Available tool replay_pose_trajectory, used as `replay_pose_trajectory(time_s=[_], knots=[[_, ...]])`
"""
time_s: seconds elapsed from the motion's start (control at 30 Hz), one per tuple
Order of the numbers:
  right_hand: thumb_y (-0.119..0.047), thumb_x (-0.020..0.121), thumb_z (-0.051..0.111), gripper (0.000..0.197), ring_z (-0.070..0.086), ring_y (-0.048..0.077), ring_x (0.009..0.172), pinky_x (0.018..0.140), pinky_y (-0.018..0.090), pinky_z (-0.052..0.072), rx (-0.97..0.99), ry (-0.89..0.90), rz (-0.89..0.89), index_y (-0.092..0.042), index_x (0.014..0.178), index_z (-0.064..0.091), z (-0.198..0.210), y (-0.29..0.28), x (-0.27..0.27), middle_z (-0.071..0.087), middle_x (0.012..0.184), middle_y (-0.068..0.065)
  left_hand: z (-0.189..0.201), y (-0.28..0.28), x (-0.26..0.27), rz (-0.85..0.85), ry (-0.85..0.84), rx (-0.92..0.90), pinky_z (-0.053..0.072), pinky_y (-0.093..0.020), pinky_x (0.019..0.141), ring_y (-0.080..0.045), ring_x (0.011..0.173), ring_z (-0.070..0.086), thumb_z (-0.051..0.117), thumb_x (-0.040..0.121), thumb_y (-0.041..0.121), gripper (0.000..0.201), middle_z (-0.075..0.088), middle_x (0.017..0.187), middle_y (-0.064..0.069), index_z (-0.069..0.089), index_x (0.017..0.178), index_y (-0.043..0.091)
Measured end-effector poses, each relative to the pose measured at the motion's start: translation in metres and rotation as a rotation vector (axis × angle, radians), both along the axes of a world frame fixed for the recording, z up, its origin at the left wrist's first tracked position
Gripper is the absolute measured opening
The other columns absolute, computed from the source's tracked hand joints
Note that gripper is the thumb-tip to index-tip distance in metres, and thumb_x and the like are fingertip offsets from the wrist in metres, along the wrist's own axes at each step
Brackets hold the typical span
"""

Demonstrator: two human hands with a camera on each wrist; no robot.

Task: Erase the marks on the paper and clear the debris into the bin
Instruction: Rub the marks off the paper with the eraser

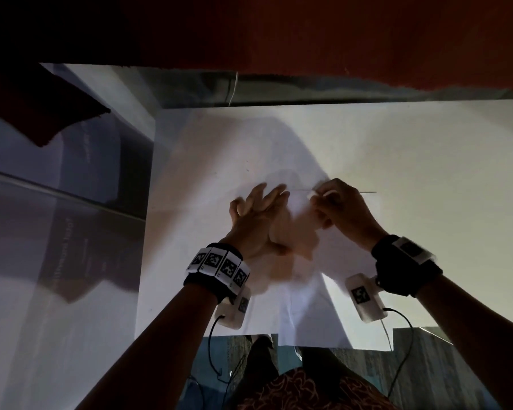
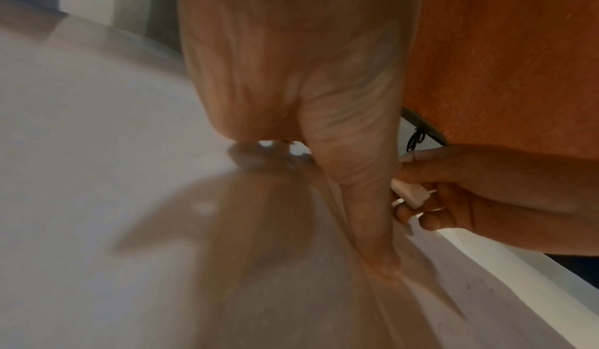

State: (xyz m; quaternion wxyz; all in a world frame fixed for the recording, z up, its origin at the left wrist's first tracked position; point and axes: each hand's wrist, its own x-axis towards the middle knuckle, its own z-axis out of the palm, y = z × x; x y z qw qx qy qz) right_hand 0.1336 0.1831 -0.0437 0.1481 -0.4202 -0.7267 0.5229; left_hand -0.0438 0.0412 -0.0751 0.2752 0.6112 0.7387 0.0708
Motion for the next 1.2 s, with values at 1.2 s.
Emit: replay_pose_trajectory(time_s=[1.2], knots=[[-0.040, 0.089, 0.053, 0.034, 0.065, 0.026, 0.078, 0.076, 0.031, 0.032, 0.486, -0.185, 0.403, -0.013, 0.089, 0.073, -0.009, 0.008, -0.019, 0.070, 0.079, 0.004, -0.004, -0.003, 0.009, 0.052, 0.012, 0.054, -0.001, -0.049, 0.114, -0.018, 0.156, -0.017, 0.074, 0.071, 0.075, 0.121, -0.010, 0.169, 0.021, 0.004, 0.163, 0.038]])
